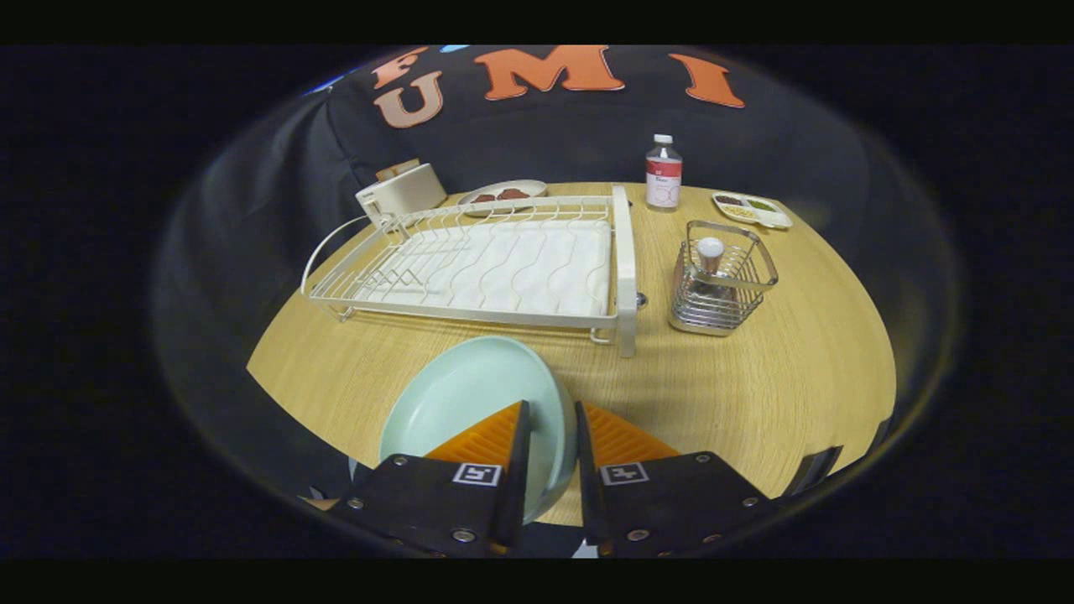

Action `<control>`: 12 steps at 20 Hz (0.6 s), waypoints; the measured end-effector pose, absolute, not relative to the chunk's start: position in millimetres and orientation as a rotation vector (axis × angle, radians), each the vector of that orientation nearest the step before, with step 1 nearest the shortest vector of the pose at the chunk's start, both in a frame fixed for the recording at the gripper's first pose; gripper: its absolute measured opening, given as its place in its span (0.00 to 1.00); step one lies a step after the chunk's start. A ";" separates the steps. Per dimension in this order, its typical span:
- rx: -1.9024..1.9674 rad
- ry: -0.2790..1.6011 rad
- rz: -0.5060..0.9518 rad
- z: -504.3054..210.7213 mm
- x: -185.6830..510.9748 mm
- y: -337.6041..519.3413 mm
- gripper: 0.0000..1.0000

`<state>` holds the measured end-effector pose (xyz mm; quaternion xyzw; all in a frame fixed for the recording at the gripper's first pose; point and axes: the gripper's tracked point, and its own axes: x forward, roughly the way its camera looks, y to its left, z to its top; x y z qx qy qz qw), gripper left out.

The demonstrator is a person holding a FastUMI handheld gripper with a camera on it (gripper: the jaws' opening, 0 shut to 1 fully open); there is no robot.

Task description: Take the plate from the dish rack, then take the spoon from the basket and place it into the plate.

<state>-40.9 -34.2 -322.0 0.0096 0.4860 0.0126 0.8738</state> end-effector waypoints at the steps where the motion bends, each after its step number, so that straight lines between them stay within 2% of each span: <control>1: -0.014 1.012 0.003 -324.8 -39.5 -41.6 0.29; 7: -0.032 0.941 -0.007 -320.4 -32.7 -48.1 0.30; 12: -0.034 0.776 -0.068 -288.1 -19.3 -65.0 0.38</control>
